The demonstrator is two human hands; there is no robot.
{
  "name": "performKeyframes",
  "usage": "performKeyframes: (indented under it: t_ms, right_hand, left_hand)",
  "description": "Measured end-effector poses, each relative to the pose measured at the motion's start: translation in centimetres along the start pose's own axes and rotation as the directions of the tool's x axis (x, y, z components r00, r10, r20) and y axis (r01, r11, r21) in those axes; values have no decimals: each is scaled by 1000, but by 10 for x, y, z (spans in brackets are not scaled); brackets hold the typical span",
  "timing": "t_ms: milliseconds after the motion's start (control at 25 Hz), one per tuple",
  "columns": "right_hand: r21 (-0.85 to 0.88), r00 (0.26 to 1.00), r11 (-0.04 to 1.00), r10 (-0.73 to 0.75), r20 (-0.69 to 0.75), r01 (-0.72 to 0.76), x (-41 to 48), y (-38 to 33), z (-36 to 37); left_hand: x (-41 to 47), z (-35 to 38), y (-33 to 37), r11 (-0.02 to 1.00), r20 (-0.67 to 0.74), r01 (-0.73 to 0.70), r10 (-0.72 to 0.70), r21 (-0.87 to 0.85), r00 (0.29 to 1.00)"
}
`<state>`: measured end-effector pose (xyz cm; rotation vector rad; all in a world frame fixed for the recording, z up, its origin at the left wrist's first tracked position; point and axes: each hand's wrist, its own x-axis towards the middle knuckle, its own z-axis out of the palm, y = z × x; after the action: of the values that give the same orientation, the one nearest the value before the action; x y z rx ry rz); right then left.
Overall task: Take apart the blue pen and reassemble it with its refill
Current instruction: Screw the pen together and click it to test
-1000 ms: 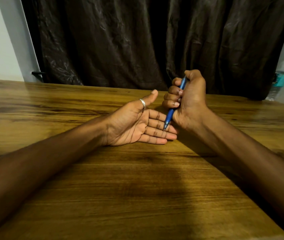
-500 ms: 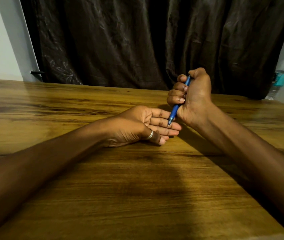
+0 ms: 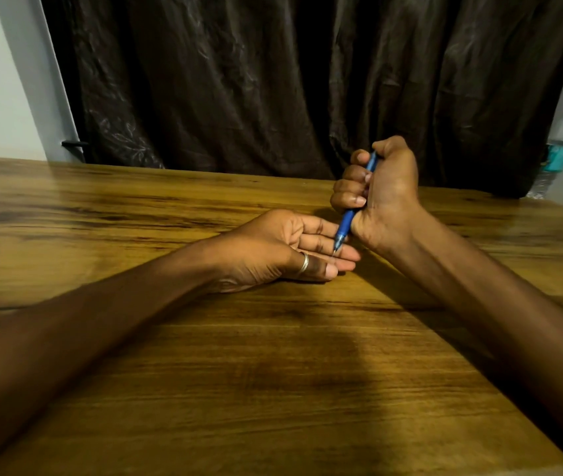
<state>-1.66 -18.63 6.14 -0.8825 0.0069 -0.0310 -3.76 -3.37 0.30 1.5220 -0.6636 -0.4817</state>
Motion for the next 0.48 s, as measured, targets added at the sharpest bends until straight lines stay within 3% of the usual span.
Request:
performKeyframes:
  t_ms: [480]
  right_hand:
    - [-1,1000,1000,-11,-5,11,-3,4,2]
  left_hand:
    - [-2,0,1,999,-32,28,-29,-18,999]
